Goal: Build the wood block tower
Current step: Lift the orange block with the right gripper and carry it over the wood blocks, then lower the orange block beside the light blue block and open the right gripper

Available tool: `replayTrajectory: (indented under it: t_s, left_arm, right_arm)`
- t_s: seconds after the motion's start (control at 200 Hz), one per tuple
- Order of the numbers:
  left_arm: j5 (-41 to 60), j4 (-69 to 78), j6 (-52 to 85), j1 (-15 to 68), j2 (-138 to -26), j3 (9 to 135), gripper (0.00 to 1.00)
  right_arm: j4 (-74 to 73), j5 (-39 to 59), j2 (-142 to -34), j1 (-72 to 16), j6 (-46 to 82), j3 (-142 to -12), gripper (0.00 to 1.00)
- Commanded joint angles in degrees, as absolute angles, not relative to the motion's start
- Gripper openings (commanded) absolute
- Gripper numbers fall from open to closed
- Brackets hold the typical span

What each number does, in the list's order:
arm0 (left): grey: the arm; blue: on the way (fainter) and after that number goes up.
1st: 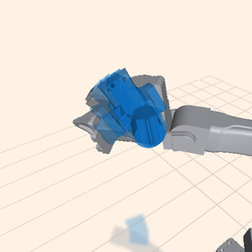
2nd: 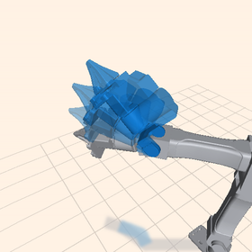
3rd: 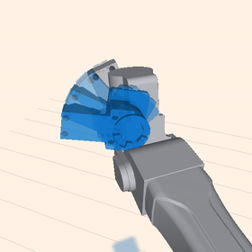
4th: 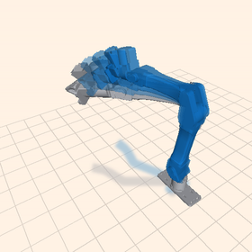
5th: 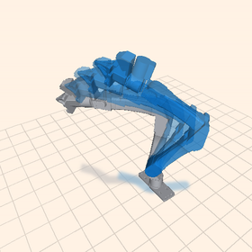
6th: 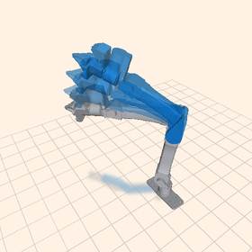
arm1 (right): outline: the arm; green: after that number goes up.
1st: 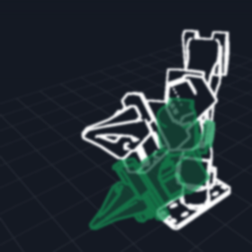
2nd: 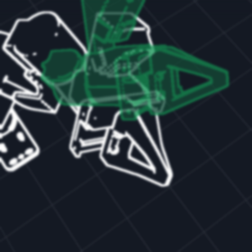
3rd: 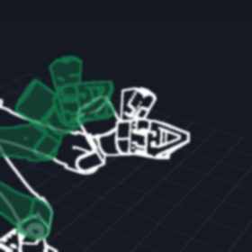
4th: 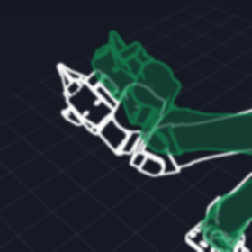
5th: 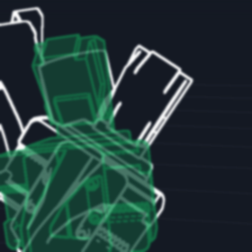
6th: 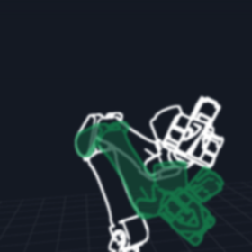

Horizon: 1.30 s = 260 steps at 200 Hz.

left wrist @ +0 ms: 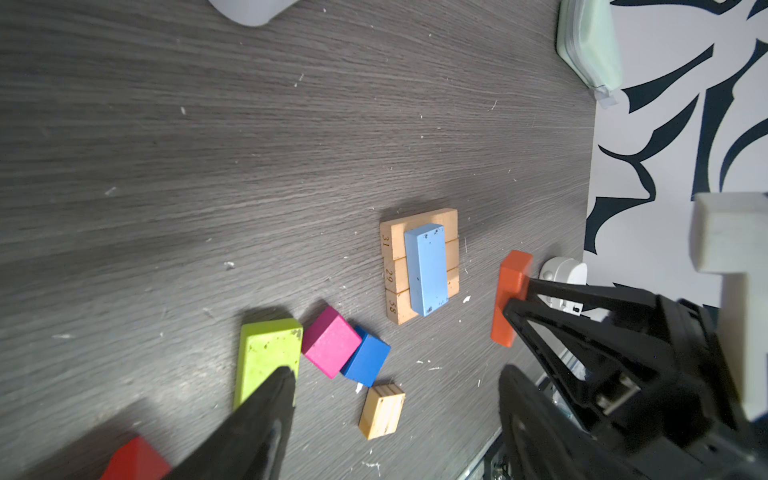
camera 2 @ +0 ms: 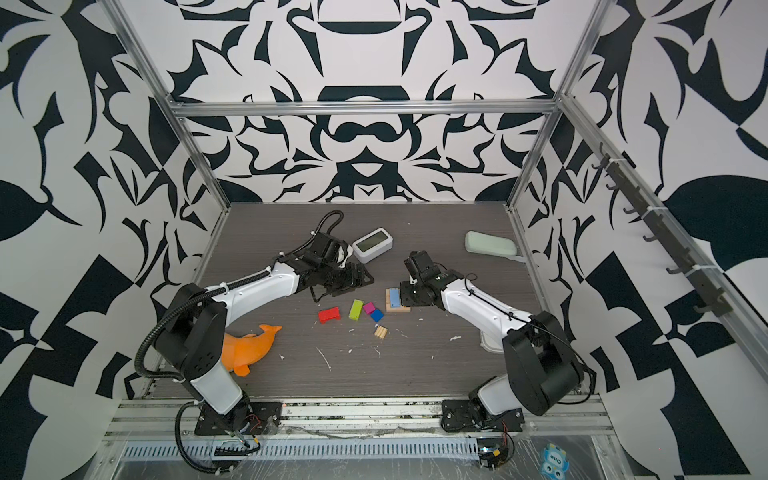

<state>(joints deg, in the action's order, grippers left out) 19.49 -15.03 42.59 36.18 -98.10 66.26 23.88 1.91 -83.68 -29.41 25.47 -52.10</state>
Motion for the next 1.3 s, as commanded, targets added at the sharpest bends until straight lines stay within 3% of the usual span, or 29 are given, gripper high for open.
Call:
replayTrajectory:
  t_s: [0.0, 1.295]
  left_arm:
    - [19.31, -12.92, 44.03, 36.39, -98.36, 66.43, 0.82]
    - [21.00, -14.15, 41.40, 36.39, -97.52, 66.16, 0.83]
  right_arm:
    - [20.86, 2.99, -84.12, -28.91, 24.47, -52.10, 0.29]
    - [20.12, 3.16, -92.20, -27.69, 24.70, -56.43, 0.31]
